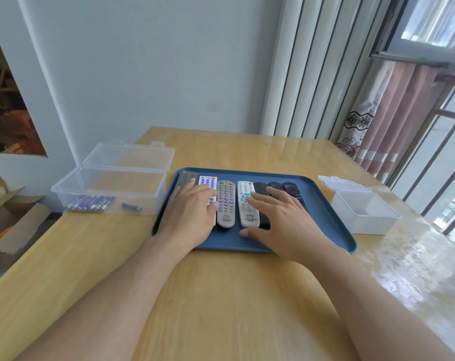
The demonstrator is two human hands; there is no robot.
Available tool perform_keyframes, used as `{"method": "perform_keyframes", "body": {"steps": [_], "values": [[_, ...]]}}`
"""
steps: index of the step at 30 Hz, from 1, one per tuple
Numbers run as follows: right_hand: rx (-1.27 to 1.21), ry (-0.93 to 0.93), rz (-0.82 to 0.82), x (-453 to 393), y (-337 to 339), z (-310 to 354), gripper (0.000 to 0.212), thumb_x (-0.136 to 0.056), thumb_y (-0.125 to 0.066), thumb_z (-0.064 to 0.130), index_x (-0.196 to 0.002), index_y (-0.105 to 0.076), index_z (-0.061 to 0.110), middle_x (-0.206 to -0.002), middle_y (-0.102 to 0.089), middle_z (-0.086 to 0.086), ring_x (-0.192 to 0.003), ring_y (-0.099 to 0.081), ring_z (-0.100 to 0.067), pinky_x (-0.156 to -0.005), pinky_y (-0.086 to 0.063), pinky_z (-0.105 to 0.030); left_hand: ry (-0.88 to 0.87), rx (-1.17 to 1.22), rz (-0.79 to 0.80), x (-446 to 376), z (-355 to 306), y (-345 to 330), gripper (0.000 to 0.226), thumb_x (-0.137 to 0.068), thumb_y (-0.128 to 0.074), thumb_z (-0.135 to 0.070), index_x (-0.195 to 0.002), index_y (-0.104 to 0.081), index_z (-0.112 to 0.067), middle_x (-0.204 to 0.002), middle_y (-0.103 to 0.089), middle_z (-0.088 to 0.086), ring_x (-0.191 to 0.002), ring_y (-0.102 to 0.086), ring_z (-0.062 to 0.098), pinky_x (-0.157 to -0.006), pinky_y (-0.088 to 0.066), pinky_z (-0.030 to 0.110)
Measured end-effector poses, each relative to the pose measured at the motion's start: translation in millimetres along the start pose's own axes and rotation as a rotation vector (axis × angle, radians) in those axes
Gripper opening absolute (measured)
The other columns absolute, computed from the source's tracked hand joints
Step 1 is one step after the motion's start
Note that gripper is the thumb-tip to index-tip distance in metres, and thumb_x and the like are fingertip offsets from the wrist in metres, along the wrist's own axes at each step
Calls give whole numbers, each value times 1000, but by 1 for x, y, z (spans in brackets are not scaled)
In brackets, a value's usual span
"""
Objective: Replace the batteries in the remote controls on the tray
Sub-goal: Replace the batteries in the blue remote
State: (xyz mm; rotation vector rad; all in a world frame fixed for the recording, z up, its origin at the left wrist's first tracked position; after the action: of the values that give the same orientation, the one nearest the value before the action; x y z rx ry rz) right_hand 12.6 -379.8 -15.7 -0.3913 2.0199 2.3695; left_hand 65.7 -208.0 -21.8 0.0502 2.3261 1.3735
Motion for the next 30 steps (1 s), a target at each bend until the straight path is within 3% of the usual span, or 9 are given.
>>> {"method": "perform_keyframes", "body": {"steps": [3, 8, 12, 16, 19, 24, 30], "values": [[12, 47, 17, 1, -4, 2, 66, -94, -49, 66, -152, -39, 37, -159, -33, 19, -154, -7, -11, -125, 1, -33, -79, 31, 6, 2, -10, -3, 31, -102, -56, -32, -130, -68, -27, -150, -53, -5, -150, -27, 18, -123, -17, 38], [36, 94, -11, 6, 7, 14, 56, -95, -52, 61, -146, -49, 37, -153, -46, 12, -149, -21, -9, -121, -2, -27, -76, 27, 17, 1, -7, -8, 27, -100, -59, -34, -124, -72, -32, -147, -56, -8, -150, -27, 16, -125, -14, 39], [69, 113, 4, 17, 19, 23, 54, -92, -54, 64, -141, -53, 41, -143, -54, 8, -139, -32, -9, -111, -16, -21, -62, 40, 13, 1, -6, -8, 27, -99, -61, -35, -123, -73, -31, -144, -59, -8, -149, -30, 16, -125, -13, 39], [150, 118, 52, 25, 24, 28, 54, -90, -49, 71, -138, -54, 47, -123, -64, 6, -121, -51, -19, -100, -36, -28, -52, 65, 19, 1, -5, -7, 26, -99, -62, -34, -122, -73, -29, -144, -60, -7, -149, -30, 16, -124, -14, 39], [155, 114, 58, 26, 26, 29, 52, -88, -48, 74, -133, -56, 50, -105, -69, 6, -102, -62, -20, -84, -49, -33, -41, 90, 17, 1, -3, -7, 26, -98, -64, -34, -122, -74, -29, -142, -61, -7, -148, -32, 16, -123, -19, 37], [33, 103, 96, 24, 20, 31, 56, -78, -52, 83, -120, -62, 47, -115, -60, 20, -91, -63, -12, -78, -53, -34, -23, 108, 13, -1, -1, -10, 25, -97, -66, -35, -119, -75, -31, -141, -61, -8, -146, -33, 16, -122, -22, 38], [72, 105, 110, 24, 13, 38, 54, -77, -63, 75, -120, -55, 43, -114, -49, 14, -85, -58, -20, -66, -43, -32, -15, 122, 3, -2, 2, -12, 23, -95, -67, -36, -116, -76, -31, -139, -63, -9, -146, -34, 15, -122, -23, 38]]}}
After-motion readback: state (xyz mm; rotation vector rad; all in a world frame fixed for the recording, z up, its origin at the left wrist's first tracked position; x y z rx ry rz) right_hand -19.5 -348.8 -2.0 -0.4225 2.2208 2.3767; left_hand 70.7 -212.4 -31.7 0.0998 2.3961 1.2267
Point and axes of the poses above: each hand's wrist, its own x-axis away from the middle knuckle, its own y-axis out of the back of the hand, z = x × y, the point moved 7 cm from there along -x, towards the middle knuckle
